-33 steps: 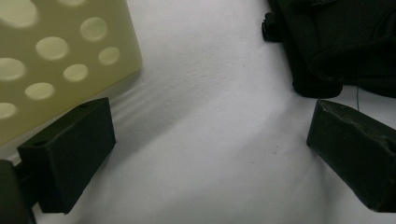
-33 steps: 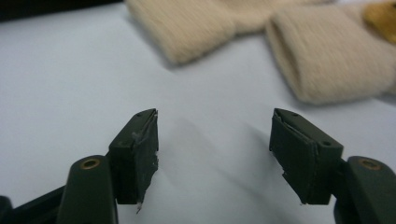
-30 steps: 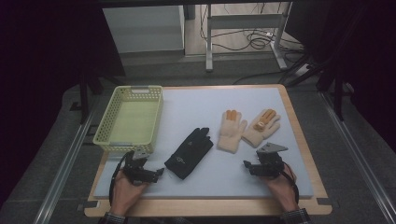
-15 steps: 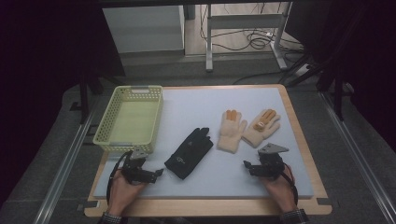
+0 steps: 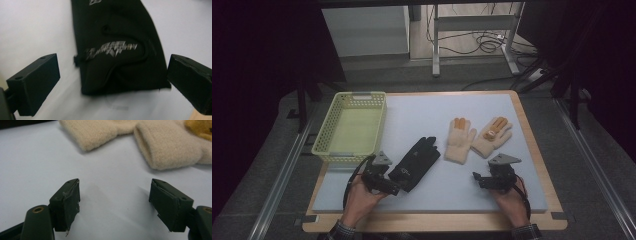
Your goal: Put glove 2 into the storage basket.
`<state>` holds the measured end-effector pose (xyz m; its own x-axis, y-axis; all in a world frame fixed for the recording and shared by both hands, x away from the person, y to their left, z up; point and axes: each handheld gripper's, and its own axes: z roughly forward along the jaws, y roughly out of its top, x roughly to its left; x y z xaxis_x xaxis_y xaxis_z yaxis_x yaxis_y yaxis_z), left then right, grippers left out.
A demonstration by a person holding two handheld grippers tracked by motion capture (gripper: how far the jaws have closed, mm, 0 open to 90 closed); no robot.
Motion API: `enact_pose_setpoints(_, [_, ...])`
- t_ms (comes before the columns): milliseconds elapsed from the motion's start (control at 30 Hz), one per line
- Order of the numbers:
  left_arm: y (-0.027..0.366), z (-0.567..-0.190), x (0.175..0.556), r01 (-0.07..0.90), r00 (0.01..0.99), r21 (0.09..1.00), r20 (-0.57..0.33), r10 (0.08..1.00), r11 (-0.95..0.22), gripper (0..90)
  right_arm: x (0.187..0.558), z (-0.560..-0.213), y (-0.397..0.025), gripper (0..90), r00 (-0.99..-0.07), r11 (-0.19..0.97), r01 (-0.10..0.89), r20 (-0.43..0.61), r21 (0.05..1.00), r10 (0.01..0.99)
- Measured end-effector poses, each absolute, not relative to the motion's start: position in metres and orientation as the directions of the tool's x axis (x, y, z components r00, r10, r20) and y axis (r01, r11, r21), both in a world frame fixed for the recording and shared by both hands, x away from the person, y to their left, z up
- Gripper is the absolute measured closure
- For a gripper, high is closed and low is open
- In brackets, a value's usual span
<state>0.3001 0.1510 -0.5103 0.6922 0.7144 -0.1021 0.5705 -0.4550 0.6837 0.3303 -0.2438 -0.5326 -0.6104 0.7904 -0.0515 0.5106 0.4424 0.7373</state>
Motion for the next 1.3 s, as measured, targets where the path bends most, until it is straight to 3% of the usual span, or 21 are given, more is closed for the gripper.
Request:
enact_pose_setpoints(400, [0.097,-0.517,0.328,0.586,0.678,0.634,-0.041,0.734,-0.505,0.0,0.330,-0.533,-0.244,24.4,-0.611,0.442,0.510,-0.051,0.738,0.790])
enact_pose_setpoints(567, [0.098,-0.526,0.337,0.613,0.647,0.607,-0.018,0.763,-0.506,0.0,0.330,-0.533,-0.244,24.3,-0.612,0.443,0.510,-0.051,0.737,0.789])
enact_pose_setpoints(733, [0.106,-0.536,0.347,0.649,0.646,0.587,-0.088,0.758,-0.485,0.0,0.330,-0.533,-0.244,24.3,-0.611,0.442,0.511,-0.050,0.737,0.790])
enact_pose_setpoints(833, [0.101,-0.534,0.344,0.651,0.656,0.567,-0.086,0.750,-0.505,0.0,0.330,-0.533,-0.244,24.2,-0.611,0.442,0.511,-0.050,0.737,0.790])
enact_pose_setpoints(867, [0.094,-0.534,0.341,0.632,0.673,0.545,-0.035,0.739,-0.551,0.0,0.330,-0.533,-0.244,24.2,-0.611,0.442,0.511,-0.050,0.737,0.790])
enact_pose_setpoints(1000, [0.093,-0.533,0.343,0.648,0.664,0.534,-0.046,0.746,-0.543,0.8,0.330,-0.533,-0.244,24.3,-0.611,0.443,0.511,-0.050,0.737,0.790])
enact_pose_setpoints(1200, [0.098,-0.527,0.344,0.656,0.655,0.530,-0.047,0.754,-0.537,15.5,0.330,-0.533,-0.244,24.2,-0.611,0.442,0.511,-0.050,0.737,0.790])
enact_pose_setpoints(1300, [0.104,-0.524,0.346,0.664,0.642,0.535,-0.049,0.765,-0.523,36.6,0.330,-0.533,-0.244,24.2,-0.611,0.443,0.511,-0.050,0.737,0.790])
